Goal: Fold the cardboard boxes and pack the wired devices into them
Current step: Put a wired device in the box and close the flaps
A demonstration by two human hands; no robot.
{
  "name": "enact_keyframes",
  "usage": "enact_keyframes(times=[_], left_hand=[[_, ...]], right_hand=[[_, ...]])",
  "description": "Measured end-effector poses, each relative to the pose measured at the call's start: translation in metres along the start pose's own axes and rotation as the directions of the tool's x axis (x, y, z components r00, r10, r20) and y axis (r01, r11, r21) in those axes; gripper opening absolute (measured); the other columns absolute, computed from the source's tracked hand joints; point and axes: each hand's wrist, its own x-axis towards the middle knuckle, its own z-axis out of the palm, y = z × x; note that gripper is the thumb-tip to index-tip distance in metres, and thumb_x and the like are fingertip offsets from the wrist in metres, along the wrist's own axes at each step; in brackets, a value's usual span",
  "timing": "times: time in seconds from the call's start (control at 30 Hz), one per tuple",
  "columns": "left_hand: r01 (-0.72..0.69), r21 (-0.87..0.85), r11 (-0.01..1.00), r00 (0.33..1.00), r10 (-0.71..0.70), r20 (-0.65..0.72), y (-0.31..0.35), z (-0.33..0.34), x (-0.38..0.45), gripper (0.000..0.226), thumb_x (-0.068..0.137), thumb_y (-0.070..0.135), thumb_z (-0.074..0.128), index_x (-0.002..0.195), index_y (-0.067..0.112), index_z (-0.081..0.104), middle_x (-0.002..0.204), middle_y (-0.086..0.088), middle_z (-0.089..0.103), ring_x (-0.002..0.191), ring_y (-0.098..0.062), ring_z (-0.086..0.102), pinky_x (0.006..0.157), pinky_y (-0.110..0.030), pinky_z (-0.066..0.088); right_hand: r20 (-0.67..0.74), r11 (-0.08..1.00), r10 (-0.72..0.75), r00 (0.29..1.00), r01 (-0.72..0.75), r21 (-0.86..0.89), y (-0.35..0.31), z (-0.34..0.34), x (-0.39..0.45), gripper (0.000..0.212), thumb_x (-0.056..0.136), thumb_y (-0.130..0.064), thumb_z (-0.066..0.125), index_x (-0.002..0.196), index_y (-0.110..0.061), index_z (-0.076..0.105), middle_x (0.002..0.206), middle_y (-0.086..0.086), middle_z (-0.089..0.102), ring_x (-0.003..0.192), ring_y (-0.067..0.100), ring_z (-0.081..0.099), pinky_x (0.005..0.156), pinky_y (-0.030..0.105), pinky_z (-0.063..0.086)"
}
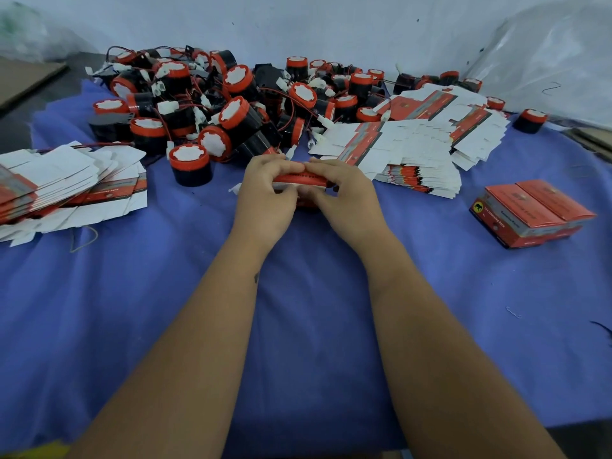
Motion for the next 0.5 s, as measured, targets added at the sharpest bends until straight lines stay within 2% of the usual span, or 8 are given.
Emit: enact_keyframes(times=[0.13, 0.3, 0.4, 0.5], left_hand=[[-0.021, 0.015, 1.000, 0.999, 0.022, -0.032, -0.0025, 0.0006, 0.0006, 0.027, 0.096, 0.008, 0.059, 0.119, 0.020, 0.063, 0.129, 0.003, 0.055, 0.118, -0.006, 0.050, 0.093, -0.004, 0.039], [-0.011, -0.119, 0.993, 0.997, 0.002, -0.080, -0.0040, -0.0007, -0.0004, 0.024, 0.095, 0.011, 0.063, 0.116, 0.023, 0.061, 0.120, 0.005, 0.063, 0.110, -0.007, 0.059, 0.083, -0.008, 0.048], [0.043, -0.248, 0.968, 0.995, -0.065, -0.080, -0.0044, -0.0026, 0.0025, 0.026, 0.095, 0.003, 0.058, 0.105, 0.027, 0.061, 0.117, 0.006, 0.065, 0.110, -0.008, 0.061, 0.088, -0.020, 0.052], [0.118, -0.392, 0.912, 0.986, -0.153, -0.060, -0.0038, -0.0024, 0.0049, 0.031, 0.095, -0.006, 0.053, 0.099, 0.023, 0.064, 0.120, 0.008, 0.063, 0.115, -0.007, 0.060, 0.089, -0.021, 0.053]], right_hand=[[-0.044, 1.000, 0.012, 0.999, -0.012, 0.004, 0.0003, -0.0024, -0.0005, 0.031, 0.092, -0.022, 0.067, 0.122, -0.013, 0.068, 0.119, -0.002, 0.067, 0.110, 0.005, 0.056, 0.092, 0.009, 0.041], [-0.059, 0.983, 0.136, 0.989, -0.128, 0.134, -0.0029, -0.0026, 0.0000, 0.027, 0.095, -0.024, 0.062, 0.121, -0.018, 0.068, 0.115, -0.004, 0.067, 0.102, 0.008, 0.059, 0.085, 0.017, 0.048], [-0.047, 0.971, 0.156, 0.987, -0.144, 0.193, -0.0043, -0.0030, -0.0003, 0.020, 0.095, -0.019, 0.062, 0.115, -0.022, 0.067, 0.109, -0.007, 0.066, 0.094, 0.011, 0.057, 0.078, 0.015, 0.048], [-0.028, 0.951, 0.159, 0.987, -0.145, 0.274, -0.0053, -0.0050, -0.0018, 0.019, 0.094, -0.009, 0.059, 0.104, -0.025, 0.060, 0.111, -0.004, 0.065, 0.098, 0.017, 0.059, 0.077, 0.017, 0.049]])
